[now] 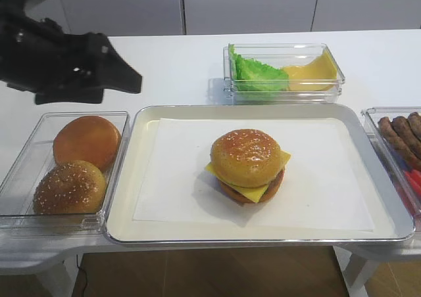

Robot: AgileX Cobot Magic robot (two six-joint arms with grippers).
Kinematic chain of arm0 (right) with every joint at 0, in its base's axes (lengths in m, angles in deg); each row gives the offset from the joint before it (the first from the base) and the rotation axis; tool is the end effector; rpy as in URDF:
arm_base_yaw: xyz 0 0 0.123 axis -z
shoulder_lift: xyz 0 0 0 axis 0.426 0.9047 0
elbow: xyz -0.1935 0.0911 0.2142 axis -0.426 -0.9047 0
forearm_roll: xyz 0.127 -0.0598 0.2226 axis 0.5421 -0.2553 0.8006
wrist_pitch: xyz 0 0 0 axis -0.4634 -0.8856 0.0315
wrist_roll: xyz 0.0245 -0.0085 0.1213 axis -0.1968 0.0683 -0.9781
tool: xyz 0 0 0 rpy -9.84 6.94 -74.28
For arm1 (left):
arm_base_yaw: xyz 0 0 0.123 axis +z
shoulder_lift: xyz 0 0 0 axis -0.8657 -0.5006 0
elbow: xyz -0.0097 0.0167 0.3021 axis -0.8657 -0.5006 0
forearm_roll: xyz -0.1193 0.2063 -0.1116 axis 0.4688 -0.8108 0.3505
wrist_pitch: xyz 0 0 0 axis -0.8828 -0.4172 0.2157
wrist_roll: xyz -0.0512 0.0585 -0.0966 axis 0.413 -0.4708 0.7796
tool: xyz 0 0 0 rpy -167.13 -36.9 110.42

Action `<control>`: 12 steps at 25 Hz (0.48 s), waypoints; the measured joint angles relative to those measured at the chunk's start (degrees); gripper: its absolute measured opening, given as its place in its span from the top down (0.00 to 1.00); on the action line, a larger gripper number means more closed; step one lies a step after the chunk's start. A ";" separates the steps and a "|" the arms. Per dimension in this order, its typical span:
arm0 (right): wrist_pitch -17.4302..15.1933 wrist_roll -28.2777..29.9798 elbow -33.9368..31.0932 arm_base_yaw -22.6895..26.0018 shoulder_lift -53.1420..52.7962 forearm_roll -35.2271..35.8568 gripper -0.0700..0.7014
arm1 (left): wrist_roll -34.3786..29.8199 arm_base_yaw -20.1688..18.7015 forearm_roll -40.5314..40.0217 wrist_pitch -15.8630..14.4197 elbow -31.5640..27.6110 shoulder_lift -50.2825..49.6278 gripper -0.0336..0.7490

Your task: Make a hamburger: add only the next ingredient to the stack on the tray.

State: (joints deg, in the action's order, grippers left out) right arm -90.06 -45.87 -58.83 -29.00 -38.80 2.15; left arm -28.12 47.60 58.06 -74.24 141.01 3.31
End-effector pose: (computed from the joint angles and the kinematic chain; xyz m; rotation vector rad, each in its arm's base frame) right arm 0.0124 -0.0009 0.2511 -0.0691 2.1284 0.0206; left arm 0.2754 -0.1206 0.2939 0.2460 2.4118 -0.7876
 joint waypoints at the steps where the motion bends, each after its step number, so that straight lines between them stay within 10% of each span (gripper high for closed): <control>1: 0.00 0.00 0.00 0.00 0.00 0.00 0.88 | 1.65 1.06 -2.99 -1.27 0.00 1.29 0.24; 12: 0.00 0.00 0.00 0.00 0.00 0.00 0.88 | 18.54 8.26 -29.79 -14.73 -0.12 14.02 0.30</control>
State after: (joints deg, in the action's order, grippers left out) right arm -90.06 -45.87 -58.83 -29.00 -38.80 2.15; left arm -9.58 55.87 28.27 -88.97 140.89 17.33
